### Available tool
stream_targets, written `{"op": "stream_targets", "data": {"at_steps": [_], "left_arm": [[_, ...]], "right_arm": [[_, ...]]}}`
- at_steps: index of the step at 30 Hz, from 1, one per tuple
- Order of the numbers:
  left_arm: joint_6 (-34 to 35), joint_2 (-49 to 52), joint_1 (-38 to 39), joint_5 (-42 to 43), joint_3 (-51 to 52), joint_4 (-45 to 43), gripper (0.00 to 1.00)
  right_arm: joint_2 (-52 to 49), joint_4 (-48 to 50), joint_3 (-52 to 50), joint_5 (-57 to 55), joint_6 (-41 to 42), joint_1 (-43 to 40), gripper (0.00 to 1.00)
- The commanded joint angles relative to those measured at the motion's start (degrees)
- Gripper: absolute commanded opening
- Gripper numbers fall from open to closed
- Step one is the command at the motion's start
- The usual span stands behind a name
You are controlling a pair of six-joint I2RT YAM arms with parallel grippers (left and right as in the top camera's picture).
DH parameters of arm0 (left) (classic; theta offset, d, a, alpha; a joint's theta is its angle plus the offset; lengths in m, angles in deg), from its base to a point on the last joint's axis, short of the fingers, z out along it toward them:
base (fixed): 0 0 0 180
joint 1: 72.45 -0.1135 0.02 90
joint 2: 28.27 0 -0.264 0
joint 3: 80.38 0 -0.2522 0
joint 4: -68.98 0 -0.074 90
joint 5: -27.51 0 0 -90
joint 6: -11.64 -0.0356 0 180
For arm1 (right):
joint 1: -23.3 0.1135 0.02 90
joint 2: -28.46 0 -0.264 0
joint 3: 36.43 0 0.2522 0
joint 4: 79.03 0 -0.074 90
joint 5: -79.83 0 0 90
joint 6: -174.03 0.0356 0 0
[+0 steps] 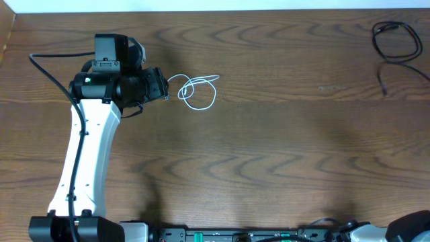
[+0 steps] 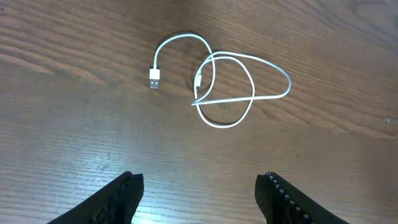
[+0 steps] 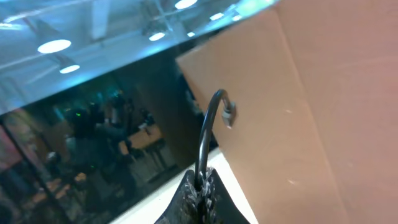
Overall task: Untangle cables
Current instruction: 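Pull the black strand with the right gripper off to the right edge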
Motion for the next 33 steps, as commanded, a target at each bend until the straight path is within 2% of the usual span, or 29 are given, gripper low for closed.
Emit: {"op": "stream_targets", "data": {"at_steps": [1,9,16,27,29,33], "left_arm": [[-0.31,0.35,0.09,-0.15,-0.31,-0.22,0.63],[0.76,0.35,0.13,-0.15,-0.31,-0.61,0.63],[0.76,0.35,0.13,-0.17,-0.31,-1.25,0.63],[0.76,0.35,0.13,-0.17,-0.31,-1.27,0.63],[0.76,0.35,0.13,-0.17,-0.31,-1.29,0.63],[0.76,0.35,0.13,-0.17,-0.31,-1.27,0.63]], "right_arm": [[-4.0,-4.42,-0.31,-6.38,-6.91,-0.13,0.02],[-13.4,-7.54,-0.31,-24.55,-14.67,6.75,0.02],[-24.35,-8.28,-0.31,-42.32,-20.98,18.6,0.01],[-38.58,-21.59,-0.33,-30.91,-24.83,25.2,0.02],[-42.16,-22.8,-0.31,-25.75,-25.86,25.68,0.04],[-47.67,-23.82,-0.33,-23.8,-24.28,25.49,0.04]]}}
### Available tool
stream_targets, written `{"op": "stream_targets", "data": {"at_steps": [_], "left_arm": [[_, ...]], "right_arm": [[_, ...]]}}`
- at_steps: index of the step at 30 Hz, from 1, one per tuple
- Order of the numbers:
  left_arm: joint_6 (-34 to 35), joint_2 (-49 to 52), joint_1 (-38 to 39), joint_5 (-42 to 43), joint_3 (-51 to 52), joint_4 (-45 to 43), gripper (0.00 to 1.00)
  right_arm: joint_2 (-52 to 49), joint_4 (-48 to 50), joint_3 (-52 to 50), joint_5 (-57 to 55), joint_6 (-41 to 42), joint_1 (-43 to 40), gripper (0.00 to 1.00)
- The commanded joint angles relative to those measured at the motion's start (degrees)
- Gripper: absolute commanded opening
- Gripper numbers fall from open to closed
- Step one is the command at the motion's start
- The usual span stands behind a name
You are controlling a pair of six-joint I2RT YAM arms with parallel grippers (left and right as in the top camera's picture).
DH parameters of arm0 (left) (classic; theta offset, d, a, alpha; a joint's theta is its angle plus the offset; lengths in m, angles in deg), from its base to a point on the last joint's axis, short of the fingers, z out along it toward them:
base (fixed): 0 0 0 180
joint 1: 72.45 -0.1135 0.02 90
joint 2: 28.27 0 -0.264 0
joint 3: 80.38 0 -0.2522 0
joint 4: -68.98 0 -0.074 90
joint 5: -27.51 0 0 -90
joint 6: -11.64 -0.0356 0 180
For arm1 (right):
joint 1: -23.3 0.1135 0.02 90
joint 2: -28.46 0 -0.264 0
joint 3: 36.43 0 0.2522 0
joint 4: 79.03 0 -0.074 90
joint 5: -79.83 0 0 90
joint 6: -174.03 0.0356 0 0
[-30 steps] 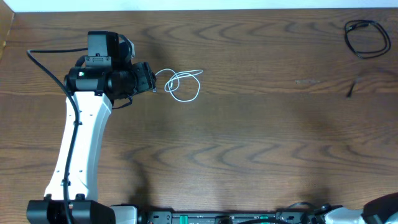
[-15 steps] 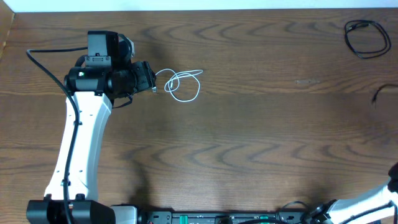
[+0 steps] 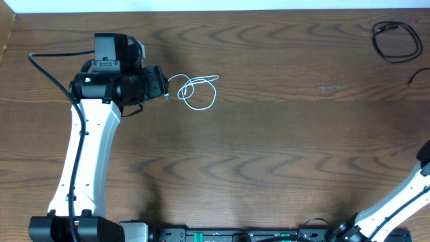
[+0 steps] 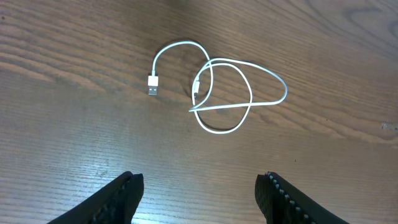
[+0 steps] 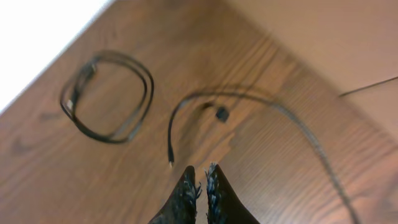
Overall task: Untangle cables
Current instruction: 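Pull the black strand with the right gripper off to the right edge, then bring the right gripper back and grasp the white cable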
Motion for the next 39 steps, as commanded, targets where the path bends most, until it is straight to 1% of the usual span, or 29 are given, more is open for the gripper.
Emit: {"op": "stream_targets", "data": {"at_steps": [1,2,3,4,5,7,9,12,15,17,18,20,21,24,25,28,31,34,36,39], "left_arm": [[0.55,0.35,0.11,-0.17,-0.31,0.11,0.63],[0.55,0.35,0.11,-0.15,-0.31,0.11,0.63],[0.55,0.35,0.11,-0.15,-0.31,0.09,0.63],[0.55,0.35,0.11,-0.15,-0.31,0.09,0.63],[0.55,0.35,0.11,-0.17,-0.31,0.09,0.63],[0.55,0.35,0.11,-0.17,-0.31,0.04,0.63],[0.55,0.46,0.13,-0.15,-0.31,-0.24,0.63],[0.55,0.87,0.59,-0.13,-0.31,-0.57,0.63],[0.52,2.62,2.71,-0.15,-0.31,-0.57,0.63],[0.55,4.0,3.85,-0.15,-0.31,-0.57,0.63],[0.52,5.84,4.94,-0.15,-0.31,-0.57,0.63],[0.55,7.82,5.77,-0.15,-0.31,-0.57,0.63],[0.52,9.92,6.19,-0.2,-0.31,-0.57,0.63],[0.26,13.25,6.14,-0.2,-0.31,-0.59,0.63],[-0.28,13.88,6.14,-0.2,-0.31,-0.57,0.63],[-3.45,15.67,6.16,-0.17,-0.31,-0.55,0.63],[-7.37,14.8,5.38,-0.17,-0.66,-1.03,0.63],[-7.45,11.78,3.39,-0.15,-1.9,-1.03,0.63],[-6.29,8.72,1.64,-0.2,-2.14,-1.2,0.63],[-2.78,3.63,-2.1,-0.22,-2.14,-0.76,0.64]], "right_arm": [[-6.4,-0.94,0.26,3.61,2.16,-0.55,0.07],[-7.13,-0.92,0.26,3.61,2.97,-0.74,0.11],[-8.41,-0.81,0.28,3.67,4.46,-1.03,0.31],[-8.74,-0.7,0.26,4.42,4.81,-1.11,0.58],[-8.87,-0.68,0.26,5.68,4.74,-1.16,0.79],[-8.26,-0.85,0.28,8.44,3.67,-1.14,0.88],[-6.95,-0.87,0.28,15.3,1.29,-0.94,0.91],[-4.81,-0.87,0.28,27.19,-2.34,-0.09,0.91],[-2.21,-1.53,0.28,37.73,-5.2,3.91,0.91],[-1.73,-2.1,0.28,37.9,-5.18,7.02,0.91],[-1.73,-2.75,0.28,37.9,-5.16,10.51,0.9],[-1.95,-3.06,0.26,37.77,-5.18,14.19,0.9],[-2.05,-3.08,0.26,37.22,-5.2,18.03,0.9],[-2.08,-2.99,0.17,30.95,-5.18,26.16,0.91],[-2.08,-3.02,0.17,29.86,-5.18,27.45,0.91],[-2.08,-2.75,0.17,26.08,-5.16,34.4,0.92],[-2.1,-1.81,0.07,25.38,-5.16,41.22,0.92],[-2.12,0.2,-0.98,24.92,-5.14,47.12,0.92],[-2.16,2.71,-2.67,24.94,-5.01,51.58,0.92],[-2.16,7.96,-7.04,23.63,-3.67,58.23,0.92]]}}
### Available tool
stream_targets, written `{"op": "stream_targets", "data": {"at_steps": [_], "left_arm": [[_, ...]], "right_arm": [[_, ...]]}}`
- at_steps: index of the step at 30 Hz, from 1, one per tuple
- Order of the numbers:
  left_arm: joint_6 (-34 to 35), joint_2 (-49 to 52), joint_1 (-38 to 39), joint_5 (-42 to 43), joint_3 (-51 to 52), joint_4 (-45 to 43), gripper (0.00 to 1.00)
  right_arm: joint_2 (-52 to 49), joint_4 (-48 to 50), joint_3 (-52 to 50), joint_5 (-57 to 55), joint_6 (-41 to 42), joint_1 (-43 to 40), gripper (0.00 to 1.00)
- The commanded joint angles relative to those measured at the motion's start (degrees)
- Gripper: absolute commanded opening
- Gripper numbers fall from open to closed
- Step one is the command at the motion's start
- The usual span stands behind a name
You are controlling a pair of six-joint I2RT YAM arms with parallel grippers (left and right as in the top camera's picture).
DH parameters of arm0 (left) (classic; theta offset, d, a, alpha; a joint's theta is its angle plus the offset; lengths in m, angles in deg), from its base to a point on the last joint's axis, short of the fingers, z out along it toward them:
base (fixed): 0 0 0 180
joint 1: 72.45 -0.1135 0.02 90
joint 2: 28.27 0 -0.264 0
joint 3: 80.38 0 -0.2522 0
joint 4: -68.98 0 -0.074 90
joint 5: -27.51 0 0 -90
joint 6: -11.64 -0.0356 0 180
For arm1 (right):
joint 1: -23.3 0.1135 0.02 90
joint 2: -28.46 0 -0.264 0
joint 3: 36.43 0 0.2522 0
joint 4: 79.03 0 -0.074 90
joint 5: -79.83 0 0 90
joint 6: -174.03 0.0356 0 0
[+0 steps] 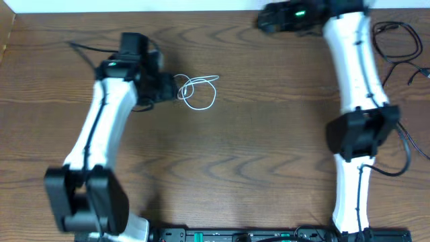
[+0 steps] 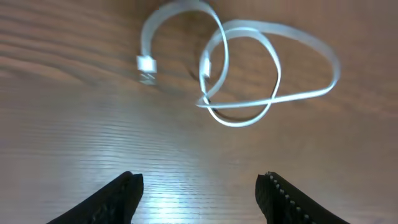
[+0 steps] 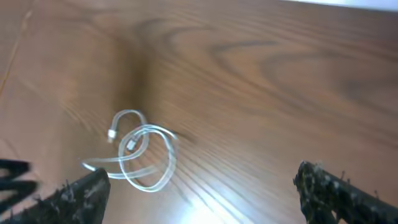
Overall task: Untangle cables
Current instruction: 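Bring the right gripper back and grasp the white cable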
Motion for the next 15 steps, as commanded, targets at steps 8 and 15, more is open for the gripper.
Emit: {"op": "stream_targets", "data": {"at_steps": [8,15], "left_arm": [[5.09,-10.32,-13.03,-0.17,-1.9,2.58,0.69],[5.03,-10.32,-14.34,-0.42,-1.57,3.17,0.69]], "right_arm": [[0.79,14.34,-15.87,-3.58,-8.24,18.53,0.92],[0.48,21.38,-24.94,-9.68,-13.35,25.51,0.84]]}}
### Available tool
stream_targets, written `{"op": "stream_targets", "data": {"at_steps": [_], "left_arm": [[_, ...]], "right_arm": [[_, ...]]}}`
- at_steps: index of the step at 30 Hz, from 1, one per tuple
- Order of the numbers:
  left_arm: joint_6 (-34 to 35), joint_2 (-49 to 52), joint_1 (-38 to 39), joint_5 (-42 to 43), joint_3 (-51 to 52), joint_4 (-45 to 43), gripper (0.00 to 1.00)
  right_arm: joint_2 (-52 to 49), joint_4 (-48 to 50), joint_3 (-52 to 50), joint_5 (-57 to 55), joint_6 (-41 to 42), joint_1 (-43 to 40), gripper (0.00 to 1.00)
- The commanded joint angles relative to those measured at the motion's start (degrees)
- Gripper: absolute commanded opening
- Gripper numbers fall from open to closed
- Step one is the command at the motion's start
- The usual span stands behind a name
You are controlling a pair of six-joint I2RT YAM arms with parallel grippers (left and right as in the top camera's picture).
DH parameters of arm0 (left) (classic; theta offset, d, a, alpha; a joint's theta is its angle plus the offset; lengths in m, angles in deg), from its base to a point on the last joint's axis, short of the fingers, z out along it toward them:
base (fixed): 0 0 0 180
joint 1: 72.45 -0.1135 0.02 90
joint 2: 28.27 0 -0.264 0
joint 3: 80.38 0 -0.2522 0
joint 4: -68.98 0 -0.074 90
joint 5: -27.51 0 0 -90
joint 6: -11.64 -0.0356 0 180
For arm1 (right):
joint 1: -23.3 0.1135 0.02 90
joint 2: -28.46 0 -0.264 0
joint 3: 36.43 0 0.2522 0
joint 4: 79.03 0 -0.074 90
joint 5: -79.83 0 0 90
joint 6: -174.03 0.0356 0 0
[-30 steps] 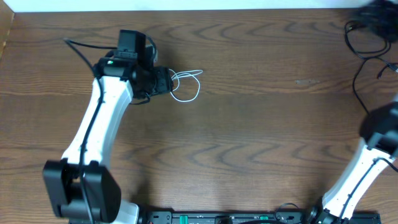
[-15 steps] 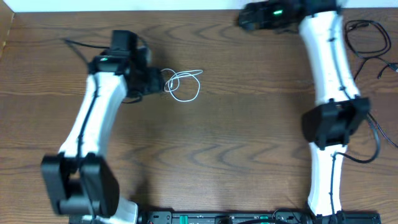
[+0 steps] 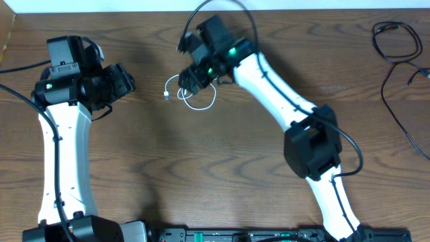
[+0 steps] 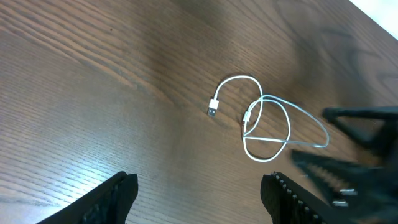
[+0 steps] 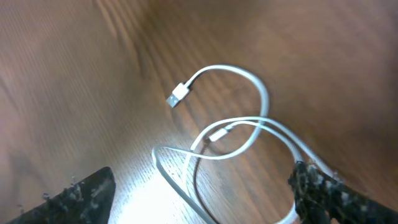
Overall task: Untangle cables
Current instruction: 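Bring the right gripper back and grasp the white cable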
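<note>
A white cable [image 3: 196,96] lies in tangled loops on the wooden table [image 3: 242,168], its USB plug [image 4: 212,112] pointing left. My right gripper [image 3: 191,78] hovers right over it, open; in the right wrist view its fingers [image 5: 84,194] straddle the loops [image 5: 217,134] without touching them. My left gripper [image 3: 127,81] is open and empty, well to the left of the cable [image 4: 264,124]. A black cable [image 3: 396,42] lies coiled at the far right corner.
The black cable's loose end [image 3: 393,94] trails down the table's right side. The right arm [image 3: 289,94] stretches diagonally from the front right across the middle. The table's far edge [image 3: 134,9] runs close behind both grippers.
My left gripper has drawn back from close over the white cable to a spot well left of it. My right gripper has come from the far edge down onto the cable, still open.
At first my left gripper stood open just left of the white cable while my right gripper, off to the right, was shut on the black cable's end. Then the black cable lay on the table. The right gripper then opened and now straddles the white cable.
</note>
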Motion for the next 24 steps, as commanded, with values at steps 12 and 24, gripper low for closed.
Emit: {"op": "stream_targets", "data": {"at_steps": [12,24], "left_arm": [[0.46,0.24,-0.37,-0.44,-0.17,1.38,0.69],[0.24,0.24,-0.37,-0.44,0.13,1.62,0.69]], "right_arm": [[-0.98,15.56,-11.43,-11.23,-0.44,7.06,0.6],[-5.4,16.24,-11.93,-11.21,3.8,7.28,0.48]]}}
